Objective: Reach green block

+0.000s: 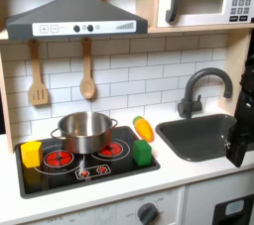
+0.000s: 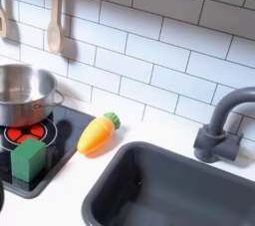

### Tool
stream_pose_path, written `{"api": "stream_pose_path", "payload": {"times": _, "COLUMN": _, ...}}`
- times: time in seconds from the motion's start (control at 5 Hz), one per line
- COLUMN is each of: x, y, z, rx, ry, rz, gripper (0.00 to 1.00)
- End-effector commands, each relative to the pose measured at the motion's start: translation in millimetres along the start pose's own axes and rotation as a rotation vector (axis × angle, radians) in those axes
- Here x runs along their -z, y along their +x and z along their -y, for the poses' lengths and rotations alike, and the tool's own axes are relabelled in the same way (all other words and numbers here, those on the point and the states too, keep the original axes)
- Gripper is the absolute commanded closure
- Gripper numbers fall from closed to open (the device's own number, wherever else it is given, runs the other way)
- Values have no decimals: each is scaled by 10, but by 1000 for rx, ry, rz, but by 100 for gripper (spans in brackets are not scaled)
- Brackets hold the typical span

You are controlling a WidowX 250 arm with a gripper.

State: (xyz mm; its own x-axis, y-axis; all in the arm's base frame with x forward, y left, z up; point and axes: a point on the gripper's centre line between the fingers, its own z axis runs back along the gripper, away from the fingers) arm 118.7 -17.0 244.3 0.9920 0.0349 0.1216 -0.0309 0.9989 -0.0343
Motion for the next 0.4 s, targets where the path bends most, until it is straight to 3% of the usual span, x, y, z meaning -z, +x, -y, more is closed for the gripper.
{"api": "stream_pose_path", "payload": {"times": 0.0, "x": 0, "y": 0, "z": 0, "rx": 0, "ry": 0, "rz": 0, "gripper": 0}}
{"api": "stream_pose_path", "payload": {"times": 0.2, "x": 45, "y": 69, "z": -29, "rx": -17, "ry": 50, "rz": 10, "gripper": 0}}
